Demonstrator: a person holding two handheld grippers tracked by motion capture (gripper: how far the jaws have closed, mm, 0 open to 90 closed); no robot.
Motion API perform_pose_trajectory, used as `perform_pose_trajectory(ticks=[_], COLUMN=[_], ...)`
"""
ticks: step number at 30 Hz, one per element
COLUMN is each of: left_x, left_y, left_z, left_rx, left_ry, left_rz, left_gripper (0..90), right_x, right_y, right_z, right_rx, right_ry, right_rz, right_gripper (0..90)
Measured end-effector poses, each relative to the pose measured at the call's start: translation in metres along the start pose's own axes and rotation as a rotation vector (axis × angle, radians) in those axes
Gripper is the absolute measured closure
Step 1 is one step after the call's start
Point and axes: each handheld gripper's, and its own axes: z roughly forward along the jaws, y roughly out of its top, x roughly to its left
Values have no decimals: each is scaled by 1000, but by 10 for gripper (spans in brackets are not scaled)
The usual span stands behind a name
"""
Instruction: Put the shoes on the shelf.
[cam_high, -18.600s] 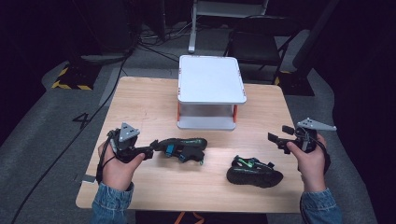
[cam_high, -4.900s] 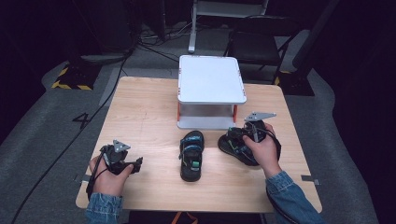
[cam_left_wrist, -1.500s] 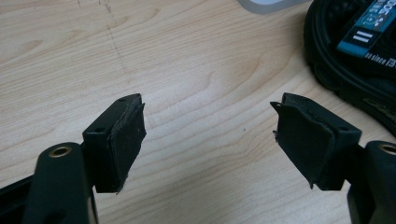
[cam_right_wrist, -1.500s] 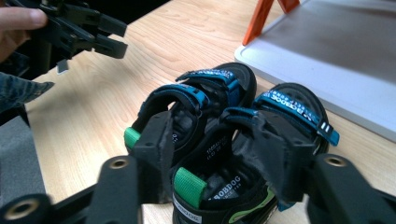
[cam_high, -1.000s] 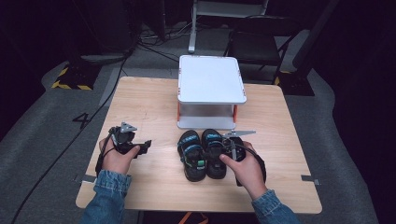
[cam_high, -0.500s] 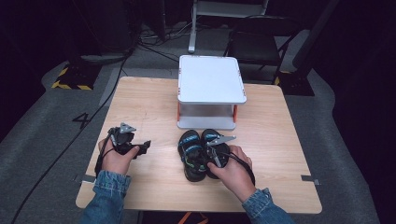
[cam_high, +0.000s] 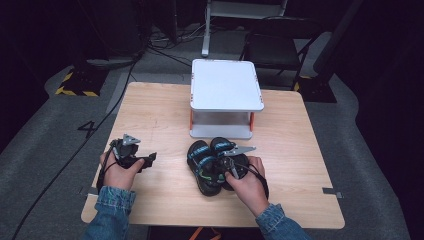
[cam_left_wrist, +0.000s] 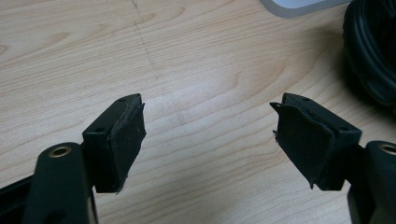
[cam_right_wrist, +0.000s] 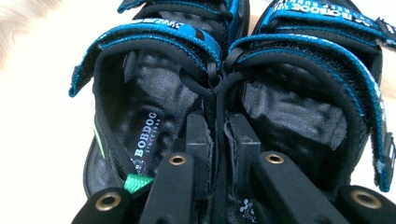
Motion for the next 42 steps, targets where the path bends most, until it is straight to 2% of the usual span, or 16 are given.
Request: perform_pose_trajectory(ticks=[7,9,15,20,23,24,27,29,32,35,38,39,40,42], left_x=[4,6,11,14,15,16,17,16,14,10,9,8,7,5], left_y=[-6,-9,-18,-23,-24,-24,-25,-25,-25,-23,-22,-21,-20,-19], left_z=[-6,-8,-14,-16,-16,-16,-15,-13,-12,-12,-11,-11,-9,-7], left_rx=[-2,1,7,8,10,10,11,19,16,15,16,18,20,21], left_ry=[13,18,29,31,27,26,24,22,21,15,12,12,5,2], left_rz=[-16,-22,-35,-51,-55,-57,-57,-53,-51,-46,-39,-40,-33,-30], left_gripper=[244,245,245,246,246,246,246,246,246,246,246,246,246,246], right_x=[-11,-24,-53,-72,-77,-80,-81,-79,-80,-81,-82,-83,-85,-85], right_y=[19,36,66,84,90,93,95,96,94,92,92,92,92,92], right_z=[-6,-5,20,46,56,64,66,67,68,71,70,69,67,62], right_rx=[-75,-100,-139,-162,-168,-176,-196,-217,-229,-273,-295,-305,-369,-394], right_ry=[6,-14,-91,-146,-166,-188,-210,-241,-254,-277,-268,-275,-269,-253], right_rz=[29,52,91,116,122,130,138,130,132,96,87,76,47,44], right_gripper=[818,817,817,816,817,816,818,818,815,754,703,612,505,455])
